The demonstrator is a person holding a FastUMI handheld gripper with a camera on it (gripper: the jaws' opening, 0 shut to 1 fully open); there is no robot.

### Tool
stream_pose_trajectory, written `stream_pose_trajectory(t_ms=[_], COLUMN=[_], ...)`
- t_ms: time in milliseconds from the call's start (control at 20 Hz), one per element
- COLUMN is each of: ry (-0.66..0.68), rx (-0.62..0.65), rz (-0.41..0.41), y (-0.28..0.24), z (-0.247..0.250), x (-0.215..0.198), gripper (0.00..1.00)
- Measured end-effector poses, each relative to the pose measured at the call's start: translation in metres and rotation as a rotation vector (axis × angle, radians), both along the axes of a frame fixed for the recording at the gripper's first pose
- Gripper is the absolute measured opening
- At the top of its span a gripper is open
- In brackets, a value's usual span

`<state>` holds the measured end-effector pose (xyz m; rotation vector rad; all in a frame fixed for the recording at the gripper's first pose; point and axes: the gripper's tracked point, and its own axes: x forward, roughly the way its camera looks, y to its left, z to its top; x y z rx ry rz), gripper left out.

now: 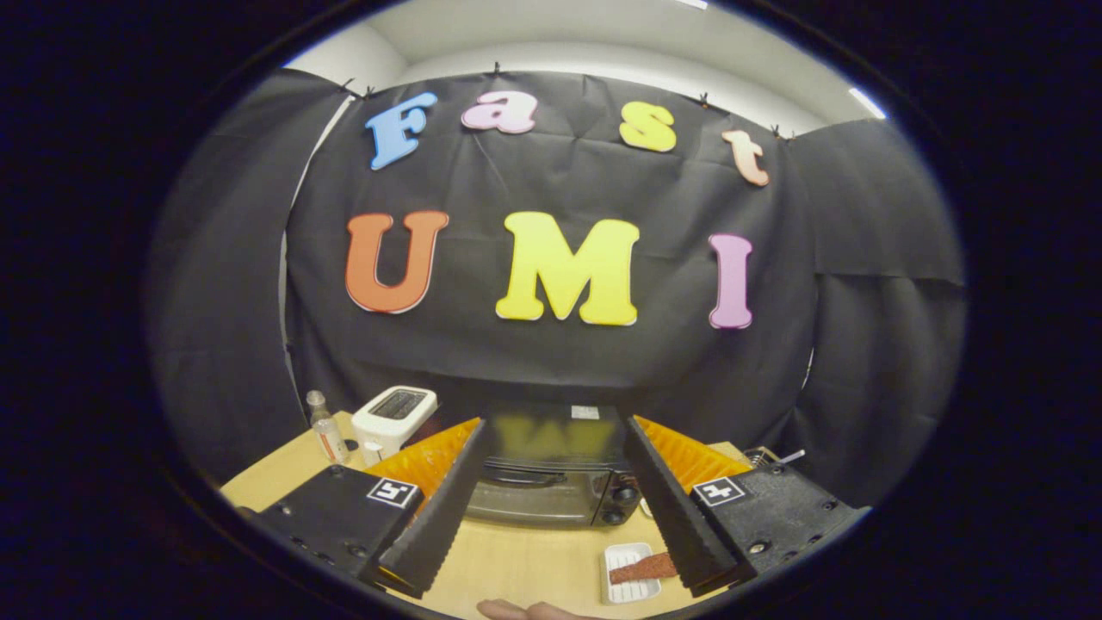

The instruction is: Open the toaster oven, put the food inside, and close the toaster oven door.

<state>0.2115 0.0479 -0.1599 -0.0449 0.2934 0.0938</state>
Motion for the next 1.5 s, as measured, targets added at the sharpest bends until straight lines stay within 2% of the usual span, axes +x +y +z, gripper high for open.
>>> stream_pose_trajectory(t_ms=[150,250,400,650,950,1150,1500], ry=[0.121,0.159,0.212,0.242,0.270,0.273,0.287], rx=[0.020,0.036,0.019,0.062,0.023,0.058,0.015], rz=[0.029,0.059,0.062,0.072,0.052,0.040,0.047], y=[0.015,0.029,0.039,0.050,0.053,0.051,0.049], z=[-0.052,-0.076,-0.108,-0.118,-0.119,-0.121,-0.124], x=[0.036,0.056,0.078,0.094,0.096,0.091,0.049], gripper=[1.00,1.00,1.00,1.00,1.00,1.00,1.00])
